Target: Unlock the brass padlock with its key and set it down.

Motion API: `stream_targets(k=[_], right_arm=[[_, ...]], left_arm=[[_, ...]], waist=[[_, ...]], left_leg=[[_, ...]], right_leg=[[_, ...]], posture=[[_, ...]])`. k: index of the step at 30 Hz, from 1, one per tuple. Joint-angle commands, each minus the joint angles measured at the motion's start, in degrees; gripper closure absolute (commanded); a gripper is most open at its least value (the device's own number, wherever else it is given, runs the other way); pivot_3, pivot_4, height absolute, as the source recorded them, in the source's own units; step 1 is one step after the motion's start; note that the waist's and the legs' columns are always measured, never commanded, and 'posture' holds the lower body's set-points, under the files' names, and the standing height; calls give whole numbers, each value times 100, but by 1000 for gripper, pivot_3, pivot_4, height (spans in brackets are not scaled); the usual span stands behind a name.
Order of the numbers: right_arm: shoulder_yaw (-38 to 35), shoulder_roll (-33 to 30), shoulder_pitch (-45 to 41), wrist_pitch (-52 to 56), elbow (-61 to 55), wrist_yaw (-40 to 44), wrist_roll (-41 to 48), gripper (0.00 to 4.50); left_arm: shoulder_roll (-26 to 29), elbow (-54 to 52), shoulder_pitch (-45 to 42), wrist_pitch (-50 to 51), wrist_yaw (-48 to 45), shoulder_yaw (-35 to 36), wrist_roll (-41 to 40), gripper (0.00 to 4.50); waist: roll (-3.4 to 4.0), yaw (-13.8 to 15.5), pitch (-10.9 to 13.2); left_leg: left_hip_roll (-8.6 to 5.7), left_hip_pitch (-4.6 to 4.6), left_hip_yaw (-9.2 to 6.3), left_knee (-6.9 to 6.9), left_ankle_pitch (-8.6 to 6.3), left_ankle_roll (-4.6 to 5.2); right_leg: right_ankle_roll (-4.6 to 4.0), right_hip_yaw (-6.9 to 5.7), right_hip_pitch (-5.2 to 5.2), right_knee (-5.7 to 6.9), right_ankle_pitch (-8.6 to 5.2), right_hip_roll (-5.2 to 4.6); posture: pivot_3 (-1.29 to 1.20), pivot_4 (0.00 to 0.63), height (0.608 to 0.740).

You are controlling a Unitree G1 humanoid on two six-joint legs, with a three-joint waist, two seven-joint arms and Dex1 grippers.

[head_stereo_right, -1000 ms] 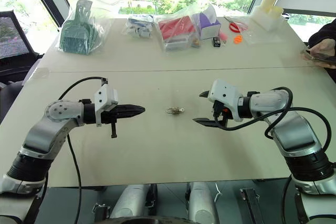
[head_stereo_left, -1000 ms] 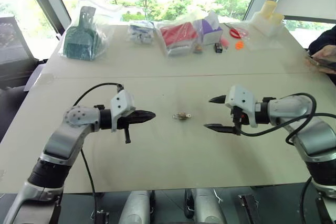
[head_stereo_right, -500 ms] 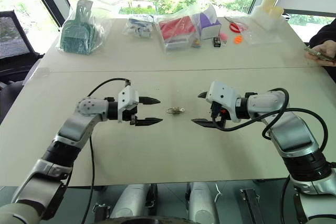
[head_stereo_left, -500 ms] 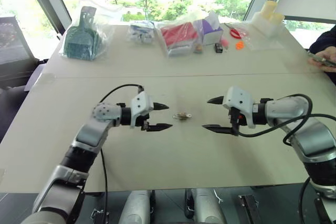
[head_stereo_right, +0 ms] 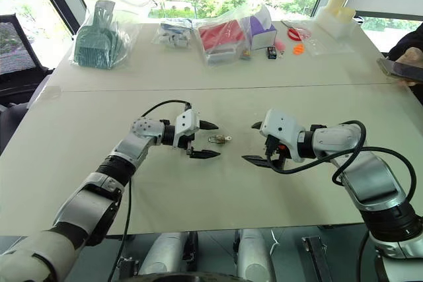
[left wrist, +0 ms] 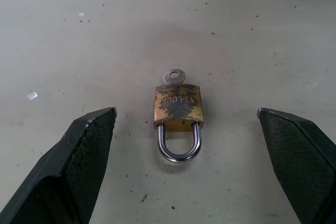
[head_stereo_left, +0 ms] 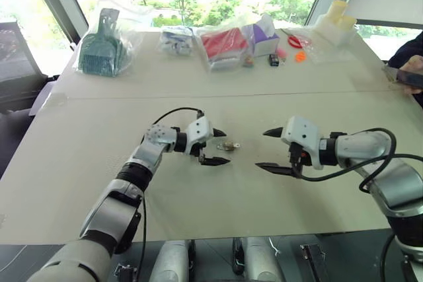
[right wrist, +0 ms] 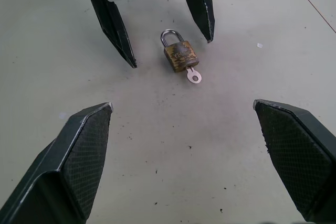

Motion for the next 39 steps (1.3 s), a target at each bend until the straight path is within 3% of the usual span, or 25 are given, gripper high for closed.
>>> stream_targets(k=[1,8,11,18,24,28,32,39], right_arm=[[-193,-91,-20,-8,-268,-73,74,0],[-131,-79,-50,-70,-248,-142,58,0],[-104,-76,-86,-102,-206,-148,48,0],[-55,-68,-128,-145,-163,-147,15,0],[143,70,-196,-421,-143,-336,-264,0],[541,291,-319,-1127,-21,-675,-911,0],[1101,553,-603,-2213,358,-1041,-1823,0],[1422,979,-974,-3524,955,-1596,-2756,0]], left_arm=[[-91,393,-188,-319,71,77,149,14],[-184,779,-253,-471,85,150,244,14],[-202,811,-246,-503,80,155,272,821],[-278,736,-176,-471,51,183,234,3764],[-59,347,-21,-256,-173,227,169,3759],[328,-476,166,174,-517,367,-64,3759],[1002,-1944,410,1007,-905,612,-515,3759],[1525,-2858,327,1736,-807,946,-841,3759]], waist=[[-1,13,-1],[-2,14,-2],[-2,17,-3],[-2,2,-3],[-2,-19,-3],[-3,-51,-3],[-2,-56,0],[-2,-8,-1]], left_leg=[[-1,0,-1,2,0,0],[0,2,-3,3,0,0],[0,8,-3,3,0,0],[1,18,-6,4,0,1],[1,17,-6,3,-1,1],[5,18,-3,-1,-1,1],[5,14,-1,-3,-1,1],[-1,4,-2,3,0,0]], right_leg=[[0,-1,2,0,0,-1],[-1,-1,4,0,0,-3],[-1,-1,11,0,0,-3],[-1,-2,19,0,0,-3],[-1,-2,19,0,0,-3],[0,-2,10,6,0,2],[-1,-2,-4,22,0,2],[0,-1,5,9,-1,-2]], posture=[[0,150,740],[0,150,740],[0,150,740],[0,150,740],[0,150,740],[0,150,740],[0,150,740],[0,150,740]])
